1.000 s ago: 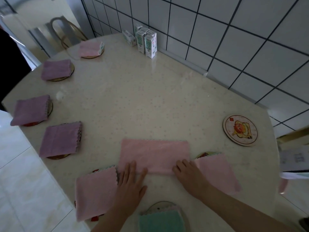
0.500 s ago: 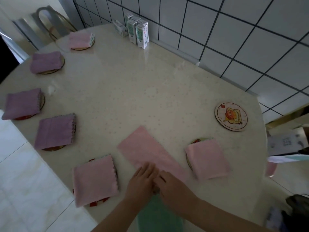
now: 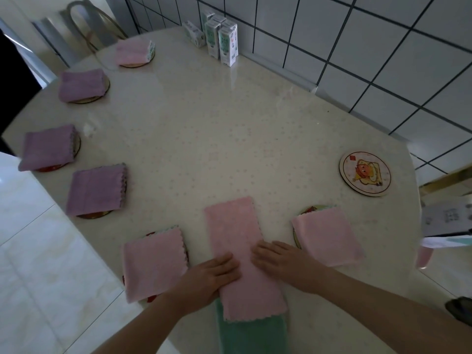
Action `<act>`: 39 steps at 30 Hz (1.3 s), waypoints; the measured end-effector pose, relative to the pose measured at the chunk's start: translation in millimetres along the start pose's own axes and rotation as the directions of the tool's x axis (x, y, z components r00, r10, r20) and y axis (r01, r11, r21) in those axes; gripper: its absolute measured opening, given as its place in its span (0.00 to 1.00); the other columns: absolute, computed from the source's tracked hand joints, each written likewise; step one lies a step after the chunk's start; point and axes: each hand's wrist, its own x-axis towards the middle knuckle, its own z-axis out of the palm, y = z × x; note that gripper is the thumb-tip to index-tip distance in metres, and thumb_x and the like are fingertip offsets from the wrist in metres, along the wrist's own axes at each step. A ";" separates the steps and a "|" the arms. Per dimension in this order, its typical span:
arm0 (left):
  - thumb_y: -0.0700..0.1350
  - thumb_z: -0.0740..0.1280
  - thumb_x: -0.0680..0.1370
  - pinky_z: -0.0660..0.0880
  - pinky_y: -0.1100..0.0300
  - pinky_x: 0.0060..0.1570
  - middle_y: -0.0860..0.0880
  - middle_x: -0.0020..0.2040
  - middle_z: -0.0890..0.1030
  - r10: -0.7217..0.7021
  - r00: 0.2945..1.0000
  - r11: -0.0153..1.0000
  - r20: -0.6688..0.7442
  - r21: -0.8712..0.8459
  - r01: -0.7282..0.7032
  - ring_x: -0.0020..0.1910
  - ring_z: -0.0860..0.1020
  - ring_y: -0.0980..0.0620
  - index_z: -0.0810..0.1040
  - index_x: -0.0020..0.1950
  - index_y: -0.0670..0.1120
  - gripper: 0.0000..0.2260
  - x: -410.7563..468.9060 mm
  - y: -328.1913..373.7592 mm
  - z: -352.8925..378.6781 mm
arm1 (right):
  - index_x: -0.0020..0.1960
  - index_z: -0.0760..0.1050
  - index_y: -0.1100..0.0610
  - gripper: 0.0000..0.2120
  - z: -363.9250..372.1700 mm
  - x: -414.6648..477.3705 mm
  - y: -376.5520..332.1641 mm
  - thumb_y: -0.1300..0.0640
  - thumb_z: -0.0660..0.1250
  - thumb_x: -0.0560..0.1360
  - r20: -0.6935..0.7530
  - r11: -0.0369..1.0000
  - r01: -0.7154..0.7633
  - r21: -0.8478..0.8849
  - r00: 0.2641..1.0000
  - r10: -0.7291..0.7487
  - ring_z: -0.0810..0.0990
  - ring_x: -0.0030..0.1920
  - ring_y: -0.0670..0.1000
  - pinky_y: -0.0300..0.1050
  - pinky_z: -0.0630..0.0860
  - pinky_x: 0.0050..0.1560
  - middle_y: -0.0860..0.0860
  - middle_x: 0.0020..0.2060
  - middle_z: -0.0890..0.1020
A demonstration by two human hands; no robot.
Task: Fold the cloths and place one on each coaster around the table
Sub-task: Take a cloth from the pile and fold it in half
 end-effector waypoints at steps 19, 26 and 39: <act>0.56 0.58 0.76 0.76 0.59 0.43 0.54 0.48 0.85 -0.569 0.822 0.740 -0.011 -0.444 0.506 0.45 0.81 0.56 0.82 0.55 0.52 0.17 5.2 7.4 -24.9 | 0.63 0.73 0.53 0.17 8.0 0.1 11.3 0.54 0.58 0.75 -0.135 0.981 -0.082 0.178 0.985 0.107 0.75 0.52 0.51 0.43 0.73 0.54 0.48 0.56 0.80; 0.52 0.64 0.79 0.79 0.55 0.32 0.45 0.30 0.78 -0.844 0.512 0.254 0.161 -0.720 0.646 0.26 0.78 0.51 0.76 0.35 0.39 0.19 35.8 -10.6 -35.7 | 0.36 0.66 0.54 0.19 -14.8 36.2 14.5 0.43 0.54 0.80 0.128 0.640 -0.525 0.561 0.819 0.559 0.75 0.35 0.53 0.47 0.68 0.38 0.49 0.32 0.74; 0.50 0.65 0.79 0.78 0.52 0.33 0.49 0.23 0.74 -0.927 0.290 -0.003 0.237 -0.779 0.627 0.22 0.73 0.53 0.69 0.30 0.45 0.19 50.5 -14.7 -31.7 | 0.37 0.67 0.52 0.18 -14.3 70.0 26.7 0.42 0.55 0.80 0.301 0.474 -0.728 0.496 0.656 0.692 0.77 0.37 0.54 0.48 0.71 0.38 0.46 0.29 0.73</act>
